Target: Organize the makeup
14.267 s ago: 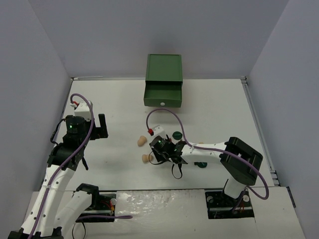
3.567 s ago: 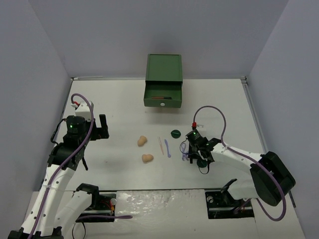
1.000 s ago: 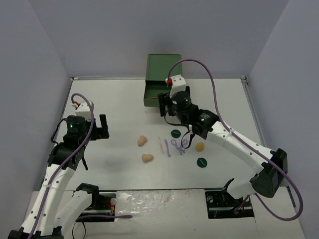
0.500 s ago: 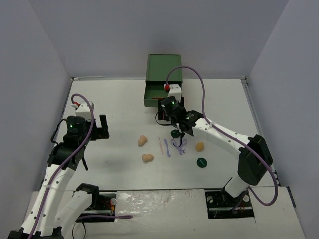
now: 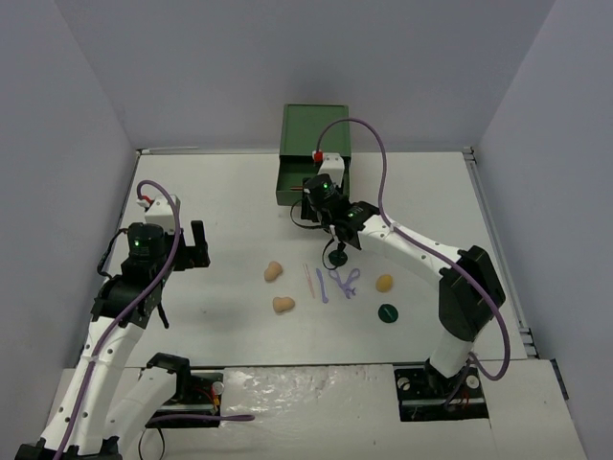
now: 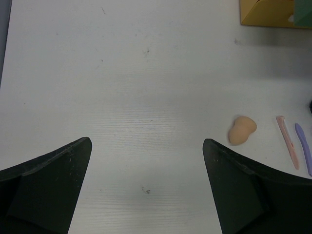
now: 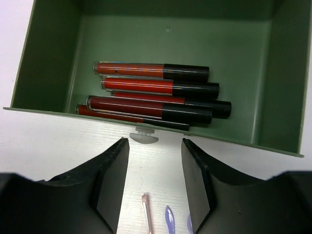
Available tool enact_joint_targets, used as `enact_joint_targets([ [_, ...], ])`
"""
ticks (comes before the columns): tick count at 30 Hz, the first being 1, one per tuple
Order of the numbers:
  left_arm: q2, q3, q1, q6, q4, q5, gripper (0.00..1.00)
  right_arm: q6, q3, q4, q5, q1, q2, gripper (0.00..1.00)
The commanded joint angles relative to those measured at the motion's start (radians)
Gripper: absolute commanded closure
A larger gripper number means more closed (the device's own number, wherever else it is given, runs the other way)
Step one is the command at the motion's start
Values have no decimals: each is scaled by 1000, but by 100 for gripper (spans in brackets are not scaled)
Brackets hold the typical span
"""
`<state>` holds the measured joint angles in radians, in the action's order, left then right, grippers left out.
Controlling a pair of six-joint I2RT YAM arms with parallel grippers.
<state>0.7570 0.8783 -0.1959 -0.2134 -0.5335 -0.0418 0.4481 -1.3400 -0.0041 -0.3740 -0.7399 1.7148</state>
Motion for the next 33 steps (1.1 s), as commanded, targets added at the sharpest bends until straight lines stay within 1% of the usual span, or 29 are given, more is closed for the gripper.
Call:
enact_joint_targets([
  [1, -8, 42, 6, -11, 50, 2, 3, 29, -73, 60, -11, 4, 14, 56],
  [4, -10, 42, 4, -12, 50, 2, 3, 32, -81, 65, -21, 6, 30, 56],
  [13, -14, 42, 4, -11, 50, 2, 3, 19, -113, 70, -50, 24, 54, 69],
  [18, -12, 42, 4, -11, 50, 3, 3, 5, -138, 72, -44, 44, 62, 73],
  [27, -8, 41, 4, -11, 50, 3, 3, -40, -217, 75, -18, 97, 112, 74],
  [33, -4, 41, 4, -11, 50, 2, 3, -71, -274, 83, 6, 118, 166, 70],
])
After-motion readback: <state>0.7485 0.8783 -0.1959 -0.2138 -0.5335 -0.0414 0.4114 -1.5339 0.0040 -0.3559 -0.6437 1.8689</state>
